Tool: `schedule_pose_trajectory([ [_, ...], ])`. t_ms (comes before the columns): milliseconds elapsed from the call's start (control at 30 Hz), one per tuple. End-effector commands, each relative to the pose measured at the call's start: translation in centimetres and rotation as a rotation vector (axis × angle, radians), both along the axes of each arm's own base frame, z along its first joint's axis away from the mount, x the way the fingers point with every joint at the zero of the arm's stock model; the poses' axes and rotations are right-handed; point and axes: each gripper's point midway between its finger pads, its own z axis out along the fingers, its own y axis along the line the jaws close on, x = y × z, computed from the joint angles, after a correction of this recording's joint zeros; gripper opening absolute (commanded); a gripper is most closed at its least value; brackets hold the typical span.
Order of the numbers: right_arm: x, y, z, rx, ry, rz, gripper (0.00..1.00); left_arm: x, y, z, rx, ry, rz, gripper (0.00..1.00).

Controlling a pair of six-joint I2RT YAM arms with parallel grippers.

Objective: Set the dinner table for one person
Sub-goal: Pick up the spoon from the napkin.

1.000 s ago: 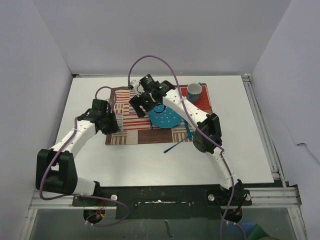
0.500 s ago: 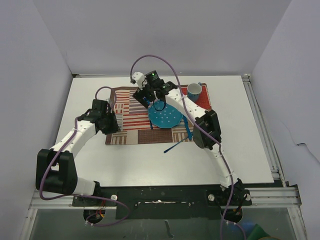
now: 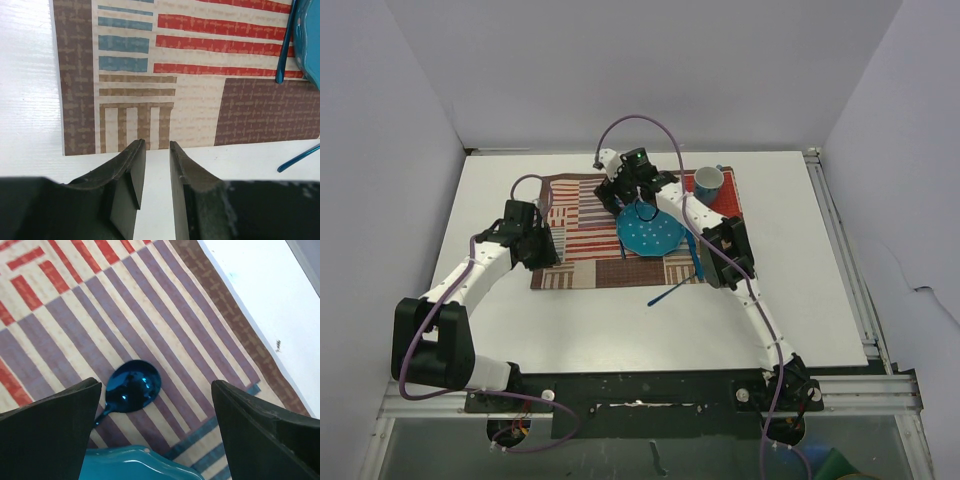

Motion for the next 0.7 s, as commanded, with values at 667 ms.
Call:
schedule_pose_trajectory([
  [667,-4.0,1.6,-0.8,0.118,0.154,0.062,0.85,1.5,0.2,2.1,-0.004,-0.096,-0.007,0.26],
])
